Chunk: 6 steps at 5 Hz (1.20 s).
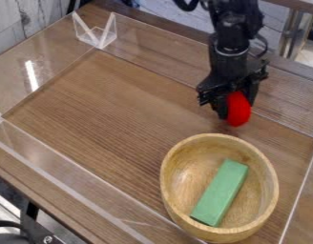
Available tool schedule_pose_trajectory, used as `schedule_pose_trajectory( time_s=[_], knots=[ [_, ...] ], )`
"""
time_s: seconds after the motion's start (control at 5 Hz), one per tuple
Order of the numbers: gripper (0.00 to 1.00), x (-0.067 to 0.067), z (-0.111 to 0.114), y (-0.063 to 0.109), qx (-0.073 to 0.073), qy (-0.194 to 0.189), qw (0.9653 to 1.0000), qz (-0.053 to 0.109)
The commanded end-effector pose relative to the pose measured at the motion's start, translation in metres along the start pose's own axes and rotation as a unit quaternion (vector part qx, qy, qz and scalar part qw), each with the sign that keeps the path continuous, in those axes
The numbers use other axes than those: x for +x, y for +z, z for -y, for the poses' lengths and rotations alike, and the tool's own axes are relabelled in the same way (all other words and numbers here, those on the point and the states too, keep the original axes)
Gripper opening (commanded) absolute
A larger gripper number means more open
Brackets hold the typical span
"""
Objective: Move the red fruit to the right
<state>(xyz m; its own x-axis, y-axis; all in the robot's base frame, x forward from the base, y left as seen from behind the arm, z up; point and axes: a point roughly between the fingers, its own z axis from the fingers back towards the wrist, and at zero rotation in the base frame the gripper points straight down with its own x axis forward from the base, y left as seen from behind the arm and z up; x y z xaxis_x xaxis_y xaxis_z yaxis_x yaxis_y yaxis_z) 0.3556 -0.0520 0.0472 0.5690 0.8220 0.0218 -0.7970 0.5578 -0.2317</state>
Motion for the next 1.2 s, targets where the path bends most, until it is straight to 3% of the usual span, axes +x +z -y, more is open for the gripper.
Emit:
schedule_pose_trajectory(
  time_s=[0.0,0.6,0.8,1.0],
  knots=[
    [1.00,0.011,0.011,0.013,-0.017,0.004,0.9997,0.019],
    [1.00,0.021,0.018,0.033,-0.031,0.015,0.9993,0.014],
    [1.00,0.036,0.014,0.050,-0.038,-0.005,0.9993,0.006],
    [1.00,0.038,0.015,0.061,-0.047,-0.019,0.9987,-0.002]
  ],
)
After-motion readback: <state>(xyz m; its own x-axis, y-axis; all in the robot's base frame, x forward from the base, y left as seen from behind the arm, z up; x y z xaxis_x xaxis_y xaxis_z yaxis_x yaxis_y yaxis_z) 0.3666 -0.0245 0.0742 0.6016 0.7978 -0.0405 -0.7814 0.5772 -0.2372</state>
